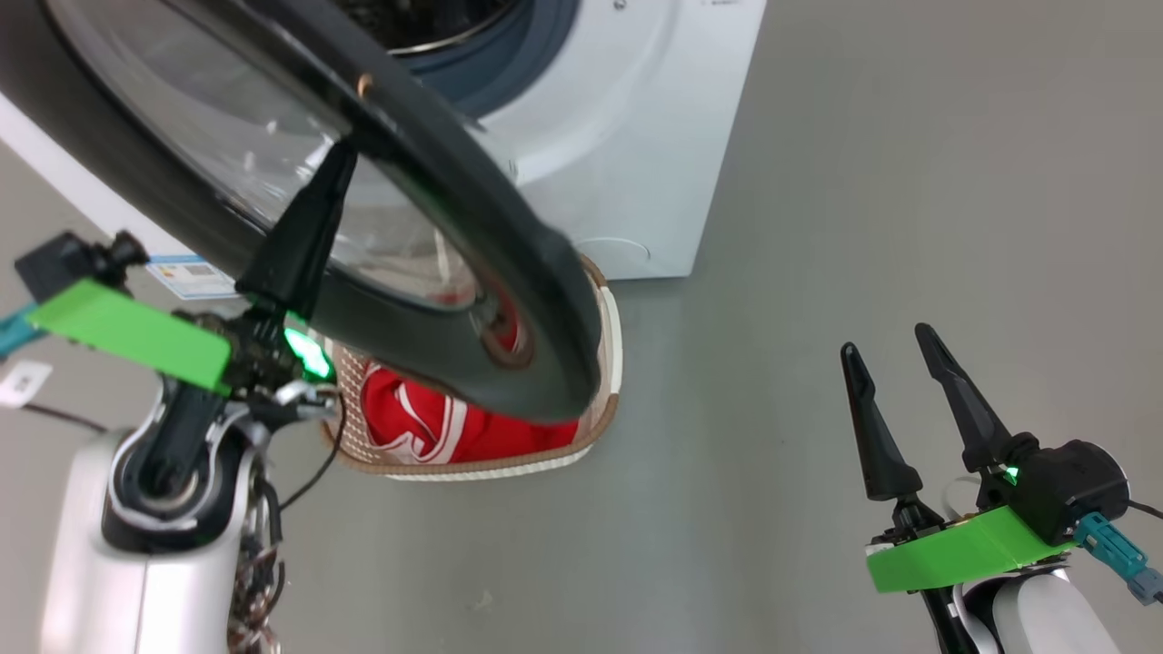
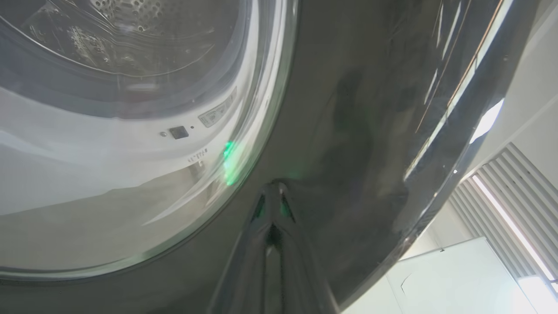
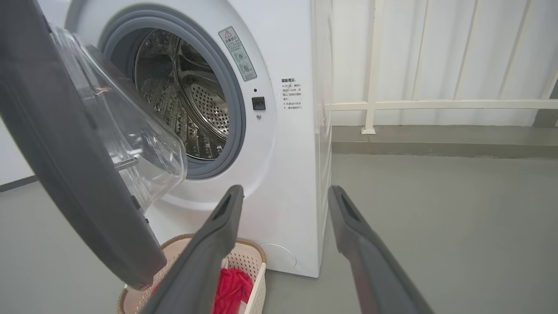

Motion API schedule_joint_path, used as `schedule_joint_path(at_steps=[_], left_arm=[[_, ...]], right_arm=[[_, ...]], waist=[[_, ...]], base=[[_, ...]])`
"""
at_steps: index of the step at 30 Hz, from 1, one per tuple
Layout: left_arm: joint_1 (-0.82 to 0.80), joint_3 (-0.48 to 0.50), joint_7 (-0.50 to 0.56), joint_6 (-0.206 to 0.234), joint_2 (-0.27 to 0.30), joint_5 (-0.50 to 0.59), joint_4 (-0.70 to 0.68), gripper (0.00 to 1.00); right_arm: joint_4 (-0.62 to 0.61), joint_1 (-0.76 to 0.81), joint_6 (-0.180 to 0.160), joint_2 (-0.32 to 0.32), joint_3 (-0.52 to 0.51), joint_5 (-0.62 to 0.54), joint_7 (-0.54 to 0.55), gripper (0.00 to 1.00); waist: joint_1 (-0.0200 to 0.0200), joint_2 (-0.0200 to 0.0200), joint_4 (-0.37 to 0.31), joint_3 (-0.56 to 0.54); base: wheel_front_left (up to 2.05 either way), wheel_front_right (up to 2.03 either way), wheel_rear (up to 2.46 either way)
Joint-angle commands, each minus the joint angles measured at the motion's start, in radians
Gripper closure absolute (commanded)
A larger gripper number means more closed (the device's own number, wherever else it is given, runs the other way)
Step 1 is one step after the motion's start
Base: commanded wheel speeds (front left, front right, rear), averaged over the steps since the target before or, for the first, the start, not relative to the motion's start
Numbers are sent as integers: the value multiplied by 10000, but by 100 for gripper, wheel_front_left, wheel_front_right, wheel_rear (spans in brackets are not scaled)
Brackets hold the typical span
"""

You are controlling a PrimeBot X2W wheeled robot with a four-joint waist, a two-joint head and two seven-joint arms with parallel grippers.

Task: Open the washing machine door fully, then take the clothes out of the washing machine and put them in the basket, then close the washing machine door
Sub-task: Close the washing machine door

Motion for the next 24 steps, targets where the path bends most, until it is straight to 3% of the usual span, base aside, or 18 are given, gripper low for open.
schedule_joint_path(at_steps=[1, 13, 24], left_arm=[[-459, 124, -36, -20, 154, -35, -191, 100], [-2134, -343, -558, -179, 154, -507, 1034, 100], [-3558, -97, -819, -504, 169, -604, 2616, 100]], right_arm=[[-217, -301, 50, -72, 254, 39, -64, 0], [-111, -611, 50, -72, 363, 108, -65, 0], [-89, -719, 50, -72, 401, 84, -65, 0]], waist=[[0, -1, -155, 179], [0, -1, -591, 585], [0, -1, -956, 938]], base=[[0, 0, 0], [0, 0, 0], [0, 0, 0]])
